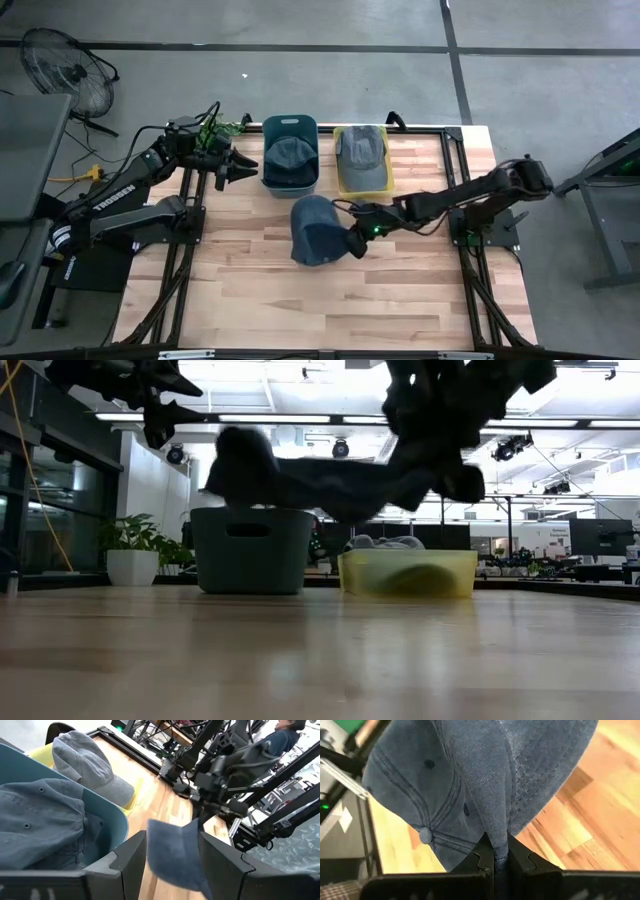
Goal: Pick & Place hat
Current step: Put the blue cap into the blue bin
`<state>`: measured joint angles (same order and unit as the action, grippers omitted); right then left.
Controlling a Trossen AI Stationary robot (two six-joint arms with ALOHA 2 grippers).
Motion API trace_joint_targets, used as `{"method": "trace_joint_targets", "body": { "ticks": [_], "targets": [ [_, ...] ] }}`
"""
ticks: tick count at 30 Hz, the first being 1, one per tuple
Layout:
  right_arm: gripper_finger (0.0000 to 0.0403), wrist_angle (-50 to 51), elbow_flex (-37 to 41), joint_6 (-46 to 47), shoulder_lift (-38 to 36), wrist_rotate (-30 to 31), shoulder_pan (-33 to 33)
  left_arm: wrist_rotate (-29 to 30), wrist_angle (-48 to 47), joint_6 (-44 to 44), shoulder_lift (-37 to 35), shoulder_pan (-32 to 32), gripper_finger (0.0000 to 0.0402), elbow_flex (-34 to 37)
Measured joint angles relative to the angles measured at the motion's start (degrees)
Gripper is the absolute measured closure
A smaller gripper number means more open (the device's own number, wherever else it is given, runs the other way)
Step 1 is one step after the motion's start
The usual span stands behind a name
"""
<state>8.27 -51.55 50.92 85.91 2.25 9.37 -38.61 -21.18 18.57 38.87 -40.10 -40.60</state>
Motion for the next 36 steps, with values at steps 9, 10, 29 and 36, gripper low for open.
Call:
{"method": "trace_joint_targets", "body": {
  "ticks": [9,10,29,36],
  "targets": [
    [0.0395,3.4,0.0,0.0,-8.5,6.8,2.5,0.6,0.3,1.4,0.0,0.0,0.0225,0.0],
    [0.0395,4.4,0.0,0.0,-9.5,7.7,2.7,0.9,0.4,1.7,0.0,0.0,0.0225,0.0],
    [0.0395,8.6,0.0,-5.3,-22.6,18.0,4.1,3.5,6.0,11.2,0.0,0.0,0.0225,0.0],
    [0.0395,8.7,-0.2,-7.5,-25.8,21.3,4.1,3.7,10.7,12.3,0.0,0.0,0.0225,0.0]
  ]
}}
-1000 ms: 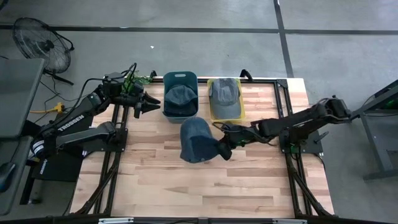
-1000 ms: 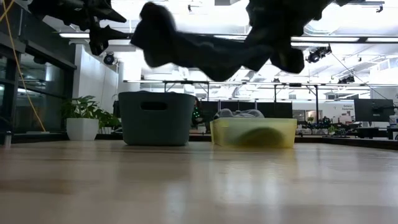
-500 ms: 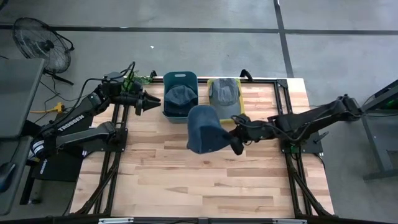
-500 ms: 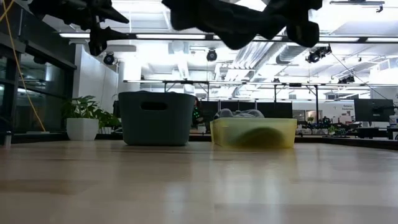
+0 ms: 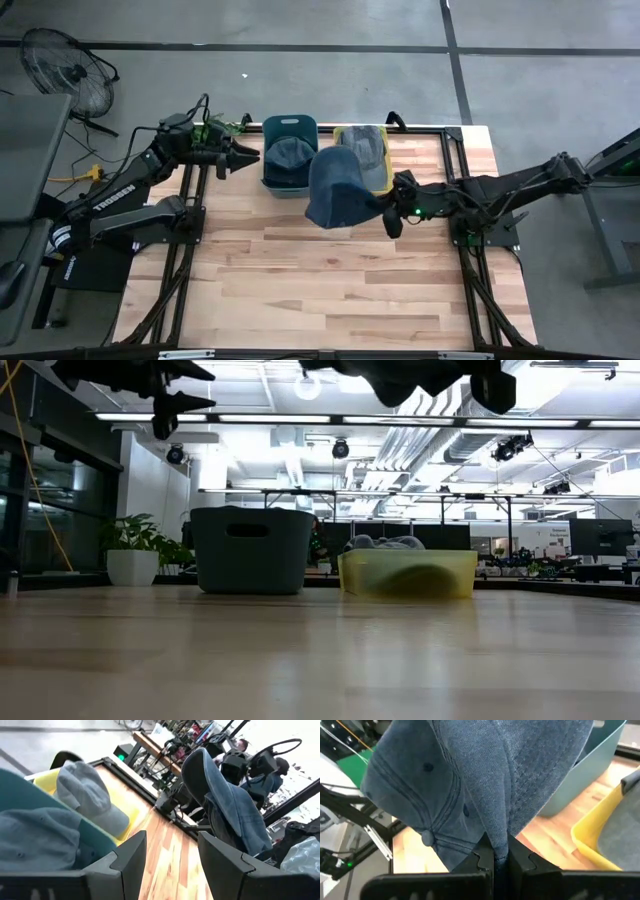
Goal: Pick & Place hat
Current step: Put the blue cap into the blue bin
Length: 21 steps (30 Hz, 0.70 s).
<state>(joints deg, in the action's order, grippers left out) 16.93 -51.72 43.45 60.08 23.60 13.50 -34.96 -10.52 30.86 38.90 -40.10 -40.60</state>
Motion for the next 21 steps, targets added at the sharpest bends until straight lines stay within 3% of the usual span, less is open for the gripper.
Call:
{"method": "trace_joint_targets", "body": {
  "ticks": [6,16,21],
  "targets": [
    [0.0395,0.0,-0.1,-1.8,-3.0,-0.4,-1.8,0.5,2.3,1.0,1.4,0.8,0.0225,0.0],
    [0.0395,-1.4,-0.2,-5.2,-5.4,-8.6,-9.3,4.1,10.4,1.0,7.0,8.5,0.0225,0.0],
    [0.0395,-0.9,-3.8,-8.7,-4.5,-11.9,-12.6,5.7,12.8,1.0,8.5,10.6,0.0225,0.0]
  ]
}}
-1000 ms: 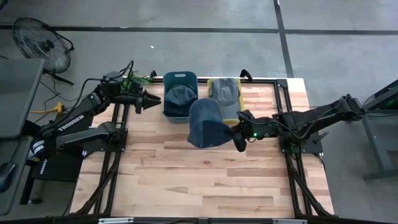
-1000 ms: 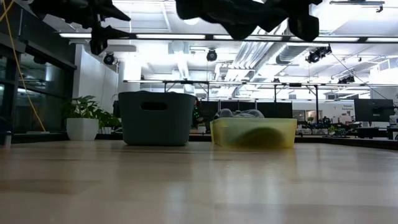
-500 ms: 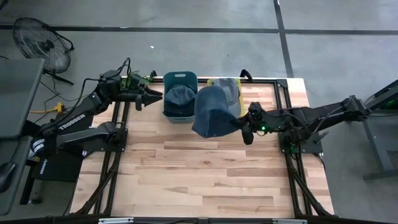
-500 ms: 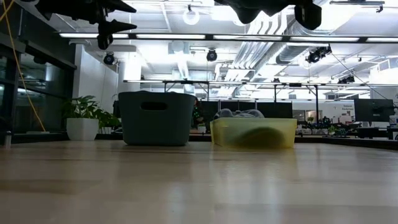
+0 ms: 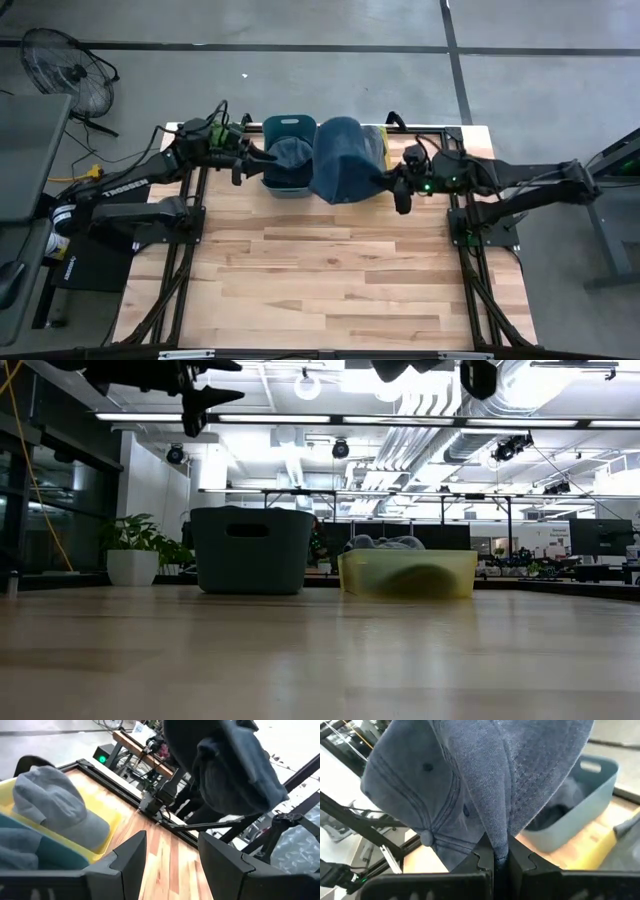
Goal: Pick & Place hat
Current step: Put the blue cap into the blue bin
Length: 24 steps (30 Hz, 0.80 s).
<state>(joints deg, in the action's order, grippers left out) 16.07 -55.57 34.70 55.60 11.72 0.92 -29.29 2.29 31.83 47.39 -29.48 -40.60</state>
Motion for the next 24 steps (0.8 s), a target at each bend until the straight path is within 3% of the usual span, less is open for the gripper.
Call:
{"method": "trace_joint_targets", "body": {
  "ticks": [9,13,20,24],
  "targets": [
    [0.0395,9.8,-8.7,-6.5,2.6,-1.4,-5.2,2.9,12.1,8.3,1.7,-0.1,0.0225,0.0],
    [0.0395,12.2,-9.1,-7.8,2.9,-1.7,-6.5,3.0,17.7,17.7,4.2,-0.1,0.0225,0.0],
    [0.0395,15.3,-9.1,-7.8,2.9,-1.7,-8.1,3.5,19.4,35.7,9.4,-0.1,0.0225,0.0],
    [0.0395,16.1,-9.1,-9.8,2.9,-1.2,-8.1,0.7,24.1,35.1,12.2,-0.1,0.0225,0.0]
  ]
}}
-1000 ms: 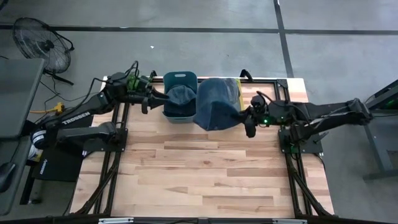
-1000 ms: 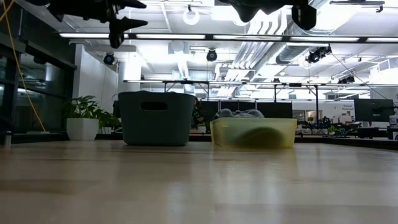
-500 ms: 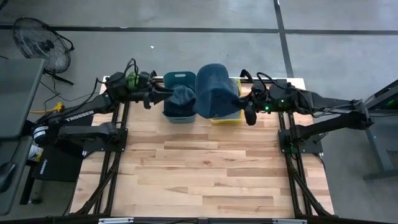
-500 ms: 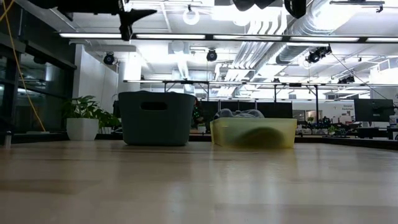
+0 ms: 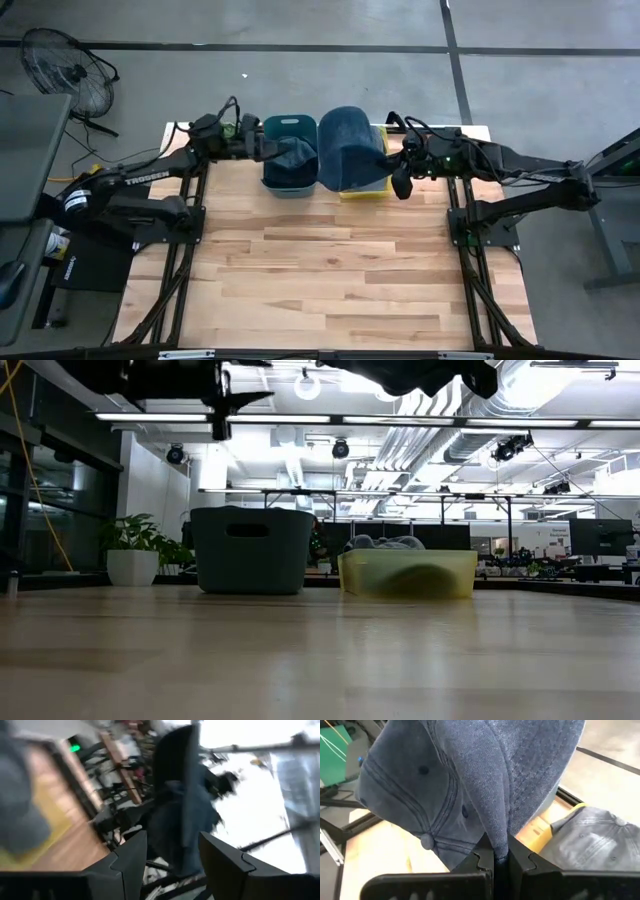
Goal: Pick & Place hat
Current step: Put the blue cap into the blue bin
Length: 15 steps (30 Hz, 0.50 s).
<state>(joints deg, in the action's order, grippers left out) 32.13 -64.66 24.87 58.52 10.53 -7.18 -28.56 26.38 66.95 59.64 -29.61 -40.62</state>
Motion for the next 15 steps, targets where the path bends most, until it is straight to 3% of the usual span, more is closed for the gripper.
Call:
{"method": "trace_joint_targets", "body": {
  "ticks": [6,15],
  "targets": [
    [0.0395,1.1,0.0,0.7,0.0,0.0,0.0,-5.7,2.9,-22.4,1.1,0.0,0.0225,-3.1],
    [0.0395,-0.8,0.0,6.7,0.0,-2.0,-2.4,-4.5,-1.2,-71.6,1.0,0.1,0.0225,-8.4]
  ]
}}
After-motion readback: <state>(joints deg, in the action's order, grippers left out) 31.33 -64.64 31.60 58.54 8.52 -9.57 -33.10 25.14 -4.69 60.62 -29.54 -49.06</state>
